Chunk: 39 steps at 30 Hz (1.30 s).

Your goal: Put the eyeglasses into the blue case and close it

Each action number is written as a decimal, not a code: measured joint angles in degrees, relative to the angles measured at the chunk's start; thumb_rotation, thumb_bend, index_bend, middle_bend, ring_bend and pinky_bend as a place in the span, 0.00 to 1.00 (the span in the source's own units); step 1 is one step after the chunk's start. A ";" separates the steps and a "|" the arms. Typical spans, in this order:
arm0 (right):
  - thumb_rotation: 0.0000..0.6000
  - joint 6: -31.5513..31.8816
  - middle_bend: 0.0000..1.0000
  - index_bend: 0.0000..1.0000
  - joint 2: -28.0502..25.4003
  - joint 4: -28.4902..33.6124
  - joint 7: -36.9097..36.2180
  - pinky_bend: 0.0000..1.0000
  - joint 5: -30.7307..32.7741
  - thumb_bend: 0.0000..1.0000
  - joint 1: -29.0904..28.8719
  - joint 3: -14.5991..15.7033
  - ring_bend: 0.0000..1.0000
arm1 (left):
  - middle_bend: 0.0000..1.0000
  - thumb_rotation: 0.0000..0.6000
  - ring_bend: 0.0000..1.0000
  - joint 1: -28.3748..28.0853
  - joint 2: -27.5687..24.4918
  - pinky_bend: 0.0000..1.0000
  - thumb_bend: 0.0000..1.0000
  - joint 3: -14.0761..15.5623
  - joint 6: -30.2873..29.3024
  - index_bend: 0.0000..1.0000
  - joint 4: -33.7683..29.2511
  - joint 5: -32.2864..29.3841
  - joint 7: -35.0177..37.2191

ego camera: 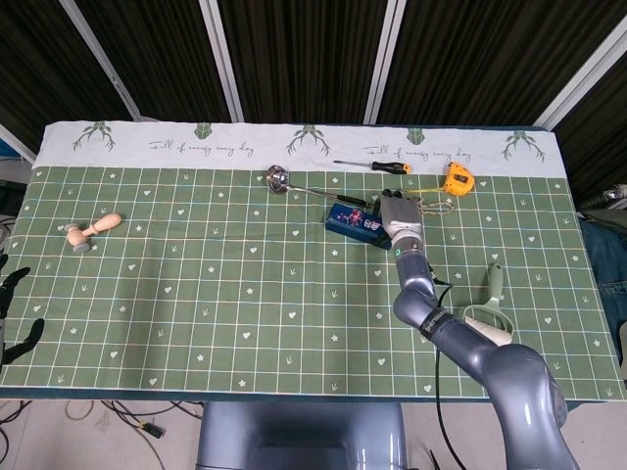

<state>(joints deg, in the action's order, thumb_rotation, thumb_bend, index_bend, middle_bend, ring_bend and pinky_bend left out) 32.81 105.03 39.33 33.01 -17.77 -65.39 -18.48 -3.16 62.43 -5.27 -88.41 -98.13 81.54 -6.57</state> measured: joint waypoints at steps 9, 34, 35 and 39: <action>1.00 0.33 0.13 0.48 -0.28 1.08 -0.33 0.23 -1.06 0.33 0.56 -0.25 0.11 | 0.00 1.00 0.00 0.01 -0.03 0.00 0.31 0.02 0.05 0.16 -0.01 -0.03 0.00; 1.00 21.96 0.12 0.16 -18.62 36.96 -9.29 0.23 -20.55 0.09 13.88 1.04 0.11 | 0.00 1.00 0.00 0.03 0.32 0.00 0.31 -0.04 -0.33 0.16 0.19 0.09 -0.78; 1.00 24.05 0.12 0.16 -20.14 39.94 -9.92 0.23 -22.47 0.10 15.48 1.68 0.11 | 0.00 1.00 0.00 0.04 0.35 0.00 0.31 -0.04 -0.34 0.15 0.22 0.09 -0.79; 1.00 34.26 0.12 0.16 -26.45 51.79 -12.74 0.23 -32.33 0.11 23.64 5.84 0.11 | 0.00 1.00 0.00 0.01 0.48 0.00 0.31 -0.07 -0.34 0.14 0.32 0.07 -0.86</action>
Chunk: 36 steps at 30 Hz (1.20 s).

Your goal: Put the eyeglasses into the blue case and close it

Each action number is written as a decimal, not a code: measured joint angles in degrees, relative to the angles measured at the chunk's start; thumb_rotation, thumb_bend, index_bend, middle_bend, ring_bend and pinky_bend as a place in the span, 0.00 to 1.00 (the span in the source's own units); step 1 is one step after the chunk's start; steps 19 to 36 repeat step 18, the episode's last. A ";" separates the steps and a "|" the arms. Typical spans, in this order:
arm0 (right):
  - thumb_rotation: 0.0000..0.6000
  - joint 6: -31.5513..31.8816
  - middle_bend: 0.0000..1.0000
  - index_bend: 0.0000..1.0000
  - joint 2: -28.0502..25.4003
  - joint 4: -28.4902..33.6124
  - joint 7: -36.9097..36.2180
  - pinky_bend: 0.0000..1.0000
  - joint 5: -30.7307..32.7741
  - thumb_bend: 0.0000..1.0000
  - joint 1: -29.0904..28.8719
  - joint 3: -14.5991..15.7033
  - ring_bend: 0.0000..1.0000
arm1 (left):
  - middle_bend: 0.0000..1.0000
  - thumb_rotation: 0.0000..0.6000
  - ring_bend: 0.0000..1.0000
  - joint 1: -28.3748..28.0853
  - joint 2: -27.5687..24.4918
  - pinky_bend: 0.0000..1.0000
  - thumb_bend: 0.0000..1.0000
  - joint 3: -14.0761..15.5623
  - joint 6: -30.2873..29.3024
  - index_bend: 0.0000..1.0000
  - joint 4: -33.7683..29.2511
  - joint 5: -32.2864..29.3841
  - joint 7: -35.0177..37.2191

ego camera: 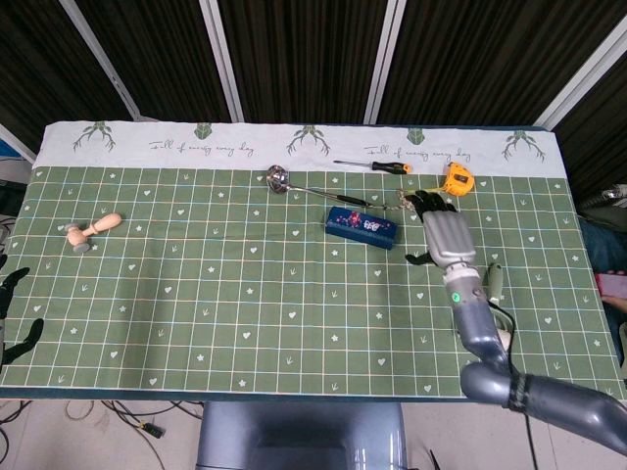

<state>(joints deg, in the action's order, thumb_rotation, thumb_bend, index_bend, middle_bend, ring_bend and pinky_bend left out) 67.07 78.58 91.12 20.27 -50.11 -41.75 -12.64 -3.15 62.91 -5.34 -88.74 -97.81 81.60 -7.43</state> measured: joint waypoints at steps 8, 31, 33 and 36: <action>1.00 20.61 0.10 0.16 -7.08 8.48 -3.61 0.23 -20.52 0.11 17.69 13.17 0.09 | 0.00 1.00 0.00 0.03 0.08 0.00 0.31 -0.36 -0.52 0.12 -0.13 0.05 0.34; 1.00 31.68 0.11 0.16 -7.53 7.61 -3.66 0.23 -29.55 0.11 29.91 20.66 0.09 | 0.00 1.00 0.00 -0.06 -0.09 0.00 0.31 -0.28 -0.10 0.12 -0.17 -0.17 0.00; 1.00 31.68 0.11 0.16 -7.53 7.61 -3.66 0.23 -29.55 0.11 29.91 20.66 0.09 | 0.00 1.00 0.00 -0.06 -0.09 0.00 0.31 -0.28 -0.10 0.12 -0.17 -0.17 0.00; 1.00 31.68 0.11 0.16 -7.53 7.61 -3.66 0.23 -29.55 0.11 29.91 20.66 0.09 | 0.00 1.00 0.00 -0.06 -0.09 0.00 0.31 -0.28 -0.10 0.12 -0.17 -0.17 0.00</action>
